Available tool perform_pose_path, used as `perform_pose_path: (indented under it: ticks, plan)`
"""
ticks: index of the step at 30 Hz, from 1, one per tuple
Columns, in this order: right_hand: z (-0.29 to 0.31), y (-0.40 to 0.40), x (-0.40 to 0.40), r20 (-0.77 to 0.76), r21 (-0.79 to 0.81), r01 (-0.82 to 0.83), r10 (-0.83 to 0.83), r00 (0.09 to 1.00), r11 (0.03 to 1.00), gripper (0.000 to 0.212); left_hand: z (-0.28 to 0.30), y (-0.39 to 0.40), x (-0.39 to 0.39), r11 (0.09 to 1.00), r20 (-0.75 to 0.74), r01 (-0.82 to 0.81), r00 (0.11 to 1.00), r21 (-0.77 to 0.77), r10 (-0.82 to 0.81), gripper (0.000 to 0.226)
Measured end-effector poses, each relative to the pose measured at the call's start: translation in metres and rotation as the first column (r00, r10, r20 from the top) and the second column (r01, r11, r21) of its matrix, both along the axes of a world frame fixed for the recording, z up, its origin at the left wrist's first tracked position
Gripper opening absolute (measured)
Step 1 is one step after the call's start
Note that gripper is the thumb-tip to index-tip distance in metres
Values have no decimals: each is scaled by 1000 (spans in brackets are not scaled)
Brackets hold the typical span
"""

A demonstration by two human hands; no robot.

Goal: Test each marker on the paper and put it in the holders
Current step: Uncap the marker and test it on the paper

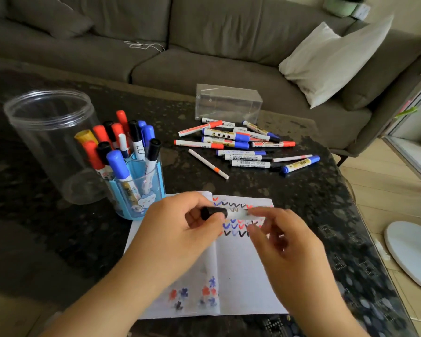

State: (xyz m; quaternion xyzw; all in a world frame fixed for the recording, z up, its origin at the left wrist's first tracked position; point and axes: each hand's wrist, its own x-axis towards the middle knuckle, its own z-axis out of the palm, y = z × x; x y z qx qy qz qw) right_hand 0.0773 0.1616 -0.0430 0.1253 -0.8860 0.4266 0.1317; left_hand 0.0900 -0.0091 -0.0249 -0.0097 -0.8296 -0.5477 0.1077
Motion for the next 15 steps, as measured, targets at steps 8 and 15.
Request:
perform_pose_path:
  ticks: [8,15]
  plan:
    - [3,-43,-16,-212,241,-142,194,958,960,20,12,-28,9,995,-33,-60,998,-76,58,6]
    - [52,-77,-27,-178,-122,-97,74,981,988,8,3,-70,12,888,-153,-342,939,-309,308,13]
